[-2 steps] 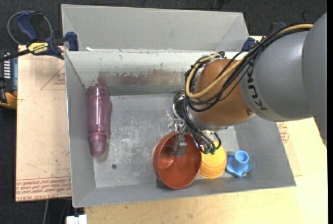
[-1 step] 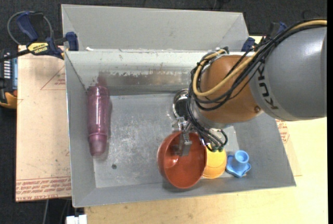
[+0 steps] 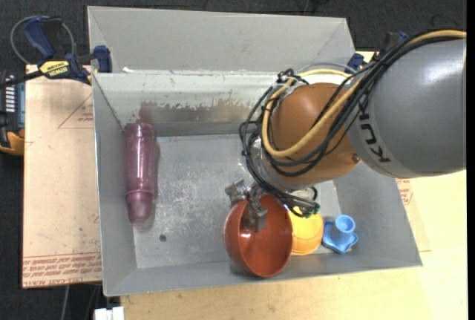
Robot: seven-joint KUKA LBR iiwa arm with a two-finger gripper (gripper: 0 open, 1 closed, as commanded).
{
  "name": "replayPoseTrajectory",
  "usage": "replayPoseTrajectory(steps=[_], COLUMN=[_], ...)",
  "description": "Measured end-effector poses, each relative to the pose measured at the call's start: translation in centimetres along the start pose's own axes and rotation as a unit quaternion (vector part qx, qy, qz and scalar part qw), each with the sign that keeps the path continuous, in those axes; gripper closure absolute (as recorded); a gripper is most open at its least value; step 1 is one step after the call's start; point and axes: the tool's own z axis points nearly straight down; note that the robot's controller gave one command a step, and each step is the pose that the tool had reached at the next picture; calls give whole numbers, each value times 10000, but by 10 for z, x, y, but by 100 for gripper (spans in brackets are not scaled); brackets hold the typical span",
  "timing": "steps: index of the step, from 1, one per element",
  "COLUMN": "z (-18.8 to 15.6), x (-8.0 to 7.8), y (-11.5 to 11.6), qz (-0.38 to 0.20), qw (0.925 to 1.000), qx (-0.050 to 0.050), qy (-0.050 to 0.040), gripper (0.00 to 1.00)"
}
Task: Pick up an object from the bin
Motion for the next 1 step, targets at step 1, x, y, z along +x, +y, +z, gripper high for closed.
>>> replayPoseTrajectory(steps=[1], z=[-84], x=[7], y=[-31], qz=[1130], qw=[9936], qx=[3], qy=[20], gripper=[100])
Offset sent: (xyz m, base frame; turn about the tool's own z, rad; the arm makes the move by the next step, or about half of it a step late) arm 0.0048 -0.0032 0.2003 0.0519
